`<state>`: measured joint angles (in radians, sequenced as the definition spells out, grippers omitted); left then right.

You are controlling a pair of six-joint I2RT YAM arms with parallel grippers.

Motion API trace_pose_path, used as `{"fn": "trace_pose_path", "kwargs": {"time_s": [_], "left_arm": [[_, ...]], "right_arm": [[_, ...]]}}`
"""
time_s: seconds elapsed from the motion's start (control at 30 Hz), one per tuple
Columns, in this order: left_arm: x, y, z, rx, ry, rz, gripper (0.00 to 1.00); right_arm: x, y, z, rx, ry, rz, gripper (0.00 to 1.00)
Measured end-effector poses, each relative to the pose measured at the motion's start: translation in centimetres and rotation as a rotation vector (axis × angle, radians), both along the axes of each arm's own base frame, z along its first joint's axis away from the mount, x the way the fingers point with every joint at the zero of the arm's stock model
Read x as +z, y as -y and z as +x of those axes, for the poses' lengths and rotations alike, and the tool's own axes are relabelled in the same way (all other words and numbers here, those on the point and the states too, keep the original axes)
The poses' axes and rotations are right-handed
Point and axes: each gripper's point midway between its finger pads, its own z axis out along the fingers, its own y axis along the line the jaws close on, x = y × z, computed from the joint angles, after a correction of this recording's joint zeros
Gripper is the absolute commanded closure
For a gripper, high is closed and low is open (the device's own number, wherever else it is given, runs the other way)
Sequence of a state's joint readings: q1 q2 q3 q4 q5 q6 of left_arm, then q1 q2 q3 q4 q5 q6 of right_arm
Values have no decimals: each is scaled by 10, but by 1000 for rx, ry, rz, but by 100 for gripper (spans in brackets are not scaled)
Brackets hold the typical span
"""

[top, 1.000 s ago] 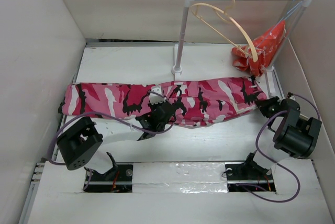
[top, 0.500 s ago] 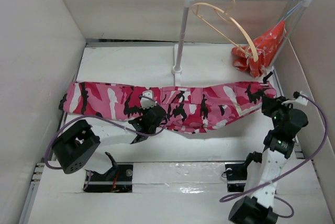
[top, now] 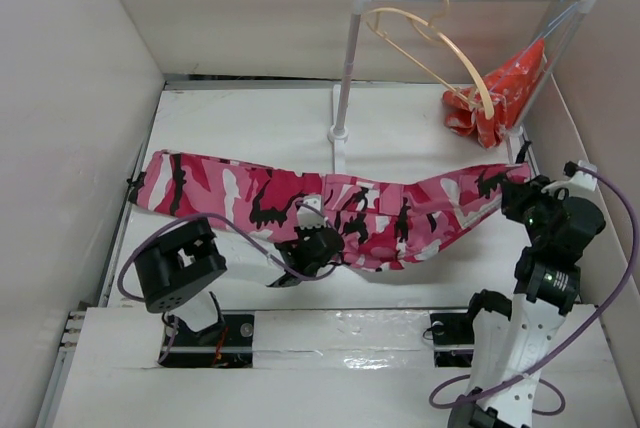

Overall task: Place the trousers on the hanger
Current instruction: Fold the trousers at the center of the board.

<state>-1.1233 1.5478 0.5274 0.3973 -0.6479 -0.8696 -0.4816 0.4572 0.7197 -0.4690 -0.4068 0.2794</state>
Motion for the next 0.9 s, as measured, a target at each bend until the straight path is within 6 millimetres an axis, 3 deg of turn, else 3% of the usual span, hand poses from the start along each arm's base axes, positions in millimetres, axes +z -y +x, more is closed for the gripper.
{"fn": "trace_pose_path", "kwargs": {"time_s": [0.13, 0.37, 0.5, 0.63, 0.8, 0.9], "left_arm": [[1, 26, -8, -17, -5, -27, 100], [0, 41, -12, -16, -5, -61, 100], [0, 62, -20, -47, 3, -62, 100], [0, 103, -40, -125, 3, -81, 100], [1, 170, -76, -264, -4, -125, 100], [2, 194, -97, -347, -15, -135, 100]], "right_arm": [[36, -15, -5, 55, 53, -32, 100], [109, -46, -29, 156, 201, -86, 100], [139, -60, -42, 209, 271, -100, 100], [154, -73, -49, 266, 302, -91, 100], [175, -84, -48, 333, 335, -47, 100], [191, -90, -43, 378, 354, -19, 100]]}}
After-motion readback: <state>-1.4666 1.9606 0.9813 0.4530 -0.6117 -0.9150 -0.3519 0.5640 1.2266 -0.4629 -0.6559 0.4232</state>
